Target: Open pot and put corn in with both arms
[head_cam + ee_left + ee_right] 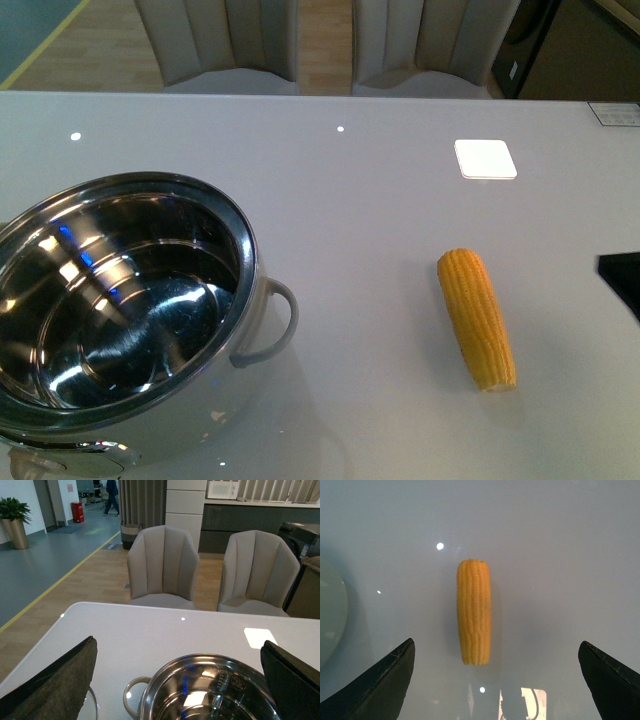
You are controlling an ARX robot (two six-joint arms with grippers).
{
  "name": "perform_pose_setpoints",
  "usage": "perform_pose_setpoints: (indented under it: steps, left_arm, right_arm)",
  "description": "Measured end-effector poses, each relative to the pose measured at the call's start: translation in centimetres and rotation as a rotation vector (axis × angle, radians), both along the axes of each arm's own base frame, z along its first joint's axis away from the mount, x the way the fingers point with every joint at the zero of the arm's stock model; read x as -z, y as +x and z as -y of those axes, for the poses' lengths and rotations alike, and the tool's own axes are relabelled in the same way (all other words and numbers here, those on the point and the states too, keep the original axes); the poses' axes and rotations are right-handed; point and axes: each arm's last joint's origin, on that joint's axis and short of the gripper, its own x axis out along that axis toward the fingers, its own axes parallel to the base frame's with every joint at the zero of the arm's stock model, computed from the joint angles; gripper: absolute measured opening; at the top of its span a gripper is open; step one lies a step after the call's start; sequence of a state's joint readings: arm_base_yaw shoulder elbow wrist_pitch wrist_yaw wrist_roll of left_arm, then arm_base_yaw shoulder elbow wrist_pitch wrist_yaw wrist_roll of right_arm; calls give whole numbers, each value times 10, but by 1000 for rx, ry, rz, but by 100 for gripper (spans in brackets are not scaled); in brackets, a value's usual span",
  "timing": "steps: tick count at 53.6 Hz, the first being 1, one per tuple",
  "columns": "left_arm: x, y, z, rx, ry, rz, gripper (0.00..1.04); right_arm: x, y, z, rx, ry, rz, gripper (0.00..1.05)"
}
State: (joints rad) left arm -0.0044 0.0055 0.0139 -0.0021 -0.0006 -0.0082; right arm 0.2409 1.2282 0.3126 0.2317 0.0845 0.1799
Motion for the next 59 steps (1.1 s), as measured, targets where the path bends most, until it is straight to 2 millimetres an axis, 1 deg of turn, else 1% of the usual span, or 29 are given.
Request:
perform_pose_setpoints:
  steps: [5, 8, 9, 10, 11, 13, 14, 16, 23, 30, 41, 45, 55, 56, 59]
  left_arm:
    - [0, 0, 0, 0, 0, 0, 98]
    - [0, 0, 0, 0, 0, 0, 98]
    - [0, 0, 0, 0, 0, 0, 98]
    - [0, 0, 0, 0, 0, 0, 98]
    - [0, 0, 0, 0, 0, 0, 98]
    - [0, 0, 0, 0, 0, 0, 98]
    - [0, 0, 0, 0, 0, 0, 98]
    - [0, 0, 0, 0, 0, 0, 98]
    - [0, 0, 0, 0, 0, 0, 98]
    - [0, 0, 0, 0, 0, 0, 98]
    - [0, 0, 0, 0, 0, 0, 98]
    - [0, 0, 0, 0, 0, 0, 98]
    - [0, 0, 0, 0, 0, 0, 98]
    - [0, 0, 0, 0, 0, 0, 98]
    - [0, 0, 0, 0, 0, 0, 98]
  right_arm:
    - [16, 25, -10, -34, -18, -65, 96]
    - [27, 36, -15, -51, -27, -118, 96]
    - [34, 41, -18, -62, -34, -146, 96]
    - [36, 43, -18, -64, -34, -152, 96]
    - [43, 48, -21, -78, -46, -178, 96]
    - [50, 54, -23, -88, -57, -203, 96]
    - [59, 60, -25, -93, -74, -224, 96]
    - [69, 69, -27, -102, -100, -246, 96]
    - [96, 86, -31, -122, -136, -315, 96]
    - [118, 97, -34, -142, -160, -371, 96]
    - [126, 117, -39, -153, -169, -363, 96]
    - [133, 122, -41, -161, -182, -377, 96]
    - [143, 126, -46, -187, -208, -392, 96]
    - [144, 127, -46, -189, -212, -394, 95]
    - [146, 127, -48, -194, -227, -396, 85]
